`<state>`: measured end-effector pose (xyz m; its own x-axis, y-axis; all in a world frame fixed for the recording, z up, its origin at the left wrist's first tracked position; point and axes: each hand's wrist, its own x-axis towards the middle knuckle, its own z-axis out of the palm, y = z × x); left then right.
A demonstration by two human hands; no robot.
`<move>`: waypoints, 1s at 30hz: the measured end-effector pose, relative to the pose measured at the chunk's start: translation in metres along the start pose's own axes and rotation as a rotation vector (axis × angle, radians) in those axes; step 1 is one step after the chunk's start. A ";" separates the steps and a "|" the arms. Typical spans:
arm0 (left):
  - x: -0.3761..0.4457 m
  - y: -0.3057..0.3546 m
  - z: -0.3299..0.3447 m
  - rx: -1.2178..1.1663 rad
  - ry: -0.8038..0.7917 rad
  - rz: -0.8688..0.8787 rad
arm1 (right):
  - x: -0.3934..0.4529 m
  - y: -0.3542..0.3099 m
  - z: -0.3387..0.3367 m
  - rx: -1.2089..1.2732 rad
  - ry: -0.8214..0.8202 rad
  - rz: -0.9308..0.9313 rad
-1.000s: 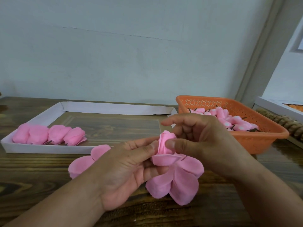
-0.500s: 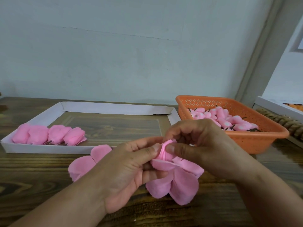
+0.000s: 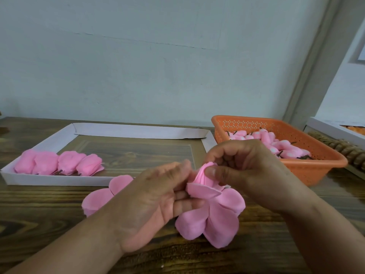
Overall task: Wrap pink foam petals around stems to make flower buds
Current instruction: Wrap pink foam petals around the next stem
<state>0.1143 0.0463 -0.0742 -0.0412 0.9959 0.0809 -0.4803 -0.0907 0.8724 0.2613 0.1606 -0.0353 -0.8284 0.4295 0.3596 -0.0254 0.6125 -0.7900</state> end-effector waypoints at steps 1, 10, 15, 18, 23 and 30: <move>-0.001 0.001 -0.002 0.022 -0.041 0.002 | 0.000 0.000 0.000 0.000 0.006 -0.002; -0.002 -0.001 -0.006 0.296 -0.090 0.075 | 0.001 0.005 -0.003 0.043 0.024 -0.016; 0.000 -0.004 -0.005 0.391 0.003 0.135 | 0.000 0.004 -0.001 0.050 0.017 -0.024; 0.001 -0.006 -0.003 0.367 0.040 0.159 | 0.000 0.003 0.000 0.027 0.041 -0.024; 0.001 -0.007 -0.001 0.389 0.098 0.165 | 0.000 0.001 0.002 -0.022 0.024 -0.005; -0.001 -0.006 0.002 0.382 0.132 0.138 | -0.002 -0.002 0.001 -0.056 -0.008 0.012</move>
<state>0.1185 0.0459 -0.0785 -0.2063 0.9638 0.1689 -0.1040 -0.1932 0.9756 0.2624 0.1579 -0.0351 -0.8327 0.4320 0.3465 0.0158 0.6439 -0.7649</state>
